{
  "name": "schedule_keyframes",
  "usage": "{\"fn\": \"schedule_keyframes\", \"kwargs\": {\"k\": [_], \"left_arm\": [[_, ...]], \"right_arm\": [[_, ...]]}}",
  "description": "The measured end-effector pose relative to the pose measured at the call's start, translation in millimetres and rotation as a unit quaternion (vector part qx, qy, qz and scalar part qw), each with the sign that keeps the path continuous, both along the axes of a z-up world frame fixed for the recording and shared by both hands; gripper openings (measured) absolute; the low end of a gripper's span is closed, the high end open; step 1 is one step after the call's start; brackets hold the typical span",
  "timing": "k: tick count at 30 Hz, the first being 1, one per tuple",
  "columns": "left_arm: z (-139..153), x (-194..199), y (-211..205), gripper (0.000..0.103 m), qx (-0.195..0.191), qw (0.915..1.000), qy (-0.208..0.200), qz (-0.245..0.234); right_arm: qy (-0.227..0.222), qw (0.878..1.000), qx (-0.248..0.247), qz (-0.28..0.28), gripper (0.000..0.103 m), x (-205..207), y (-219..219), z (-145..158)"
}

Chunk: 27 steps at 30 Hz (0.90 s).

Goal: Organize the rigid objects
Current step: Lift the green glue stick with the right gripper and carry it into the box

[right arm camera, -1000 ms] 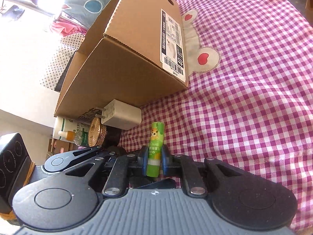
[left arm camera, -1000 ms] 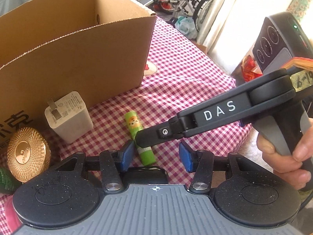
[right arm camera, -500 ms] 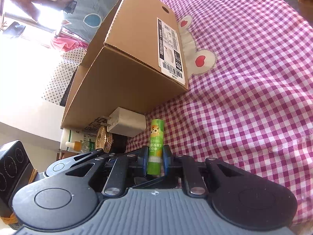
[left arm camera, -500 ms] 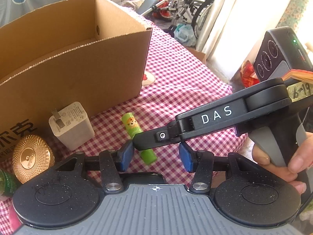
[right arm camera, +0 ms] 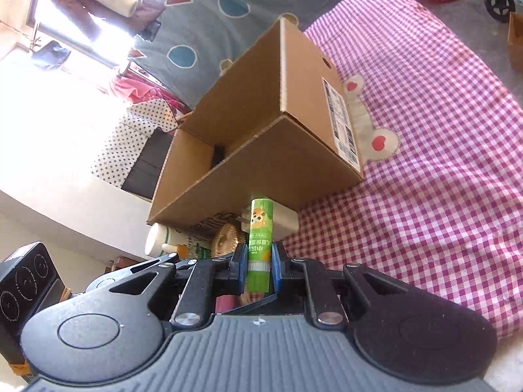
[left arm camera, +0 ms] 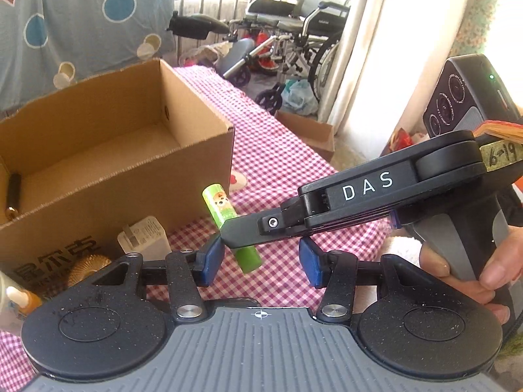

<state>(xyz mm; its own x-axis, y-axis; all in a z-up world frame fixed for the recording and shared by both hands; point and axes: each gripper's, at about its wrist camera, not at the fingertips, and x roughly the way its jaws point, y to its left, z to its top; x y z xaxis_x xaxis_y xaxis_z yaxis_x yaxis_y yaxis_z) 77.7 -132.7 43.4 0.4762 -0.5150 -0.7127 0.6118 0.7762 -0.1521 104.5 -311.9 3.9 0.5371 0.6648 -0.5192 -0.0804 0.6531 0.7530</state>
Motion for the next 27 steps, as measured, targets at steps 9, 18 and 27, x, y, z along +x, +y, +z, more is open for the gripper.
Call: {"fn": "schedule_keyframes", "kwargs": {"k": [9, 18, 27], "left_arm": [[54, 8, 31, 0.050, -0.006, 0.9973, -0.066, 0.033], [73, 84, 74, 0.051, 0.009, 0.9958, -0.025, 0.087], [37, 180, 113, 0.051, 0.019, 0.9871, 0.100, 0.123]], "right_arm": [[-0.070, 0.997, 0.009, 0.032, 0.017, 32, 32, 62], [-0.035, 0.994, 0.030, 0.103, 0.017, 138, 89, 83], [0.083, 0.988, 0.021, 0.127, 0.017, 251, 143, 39]]}}
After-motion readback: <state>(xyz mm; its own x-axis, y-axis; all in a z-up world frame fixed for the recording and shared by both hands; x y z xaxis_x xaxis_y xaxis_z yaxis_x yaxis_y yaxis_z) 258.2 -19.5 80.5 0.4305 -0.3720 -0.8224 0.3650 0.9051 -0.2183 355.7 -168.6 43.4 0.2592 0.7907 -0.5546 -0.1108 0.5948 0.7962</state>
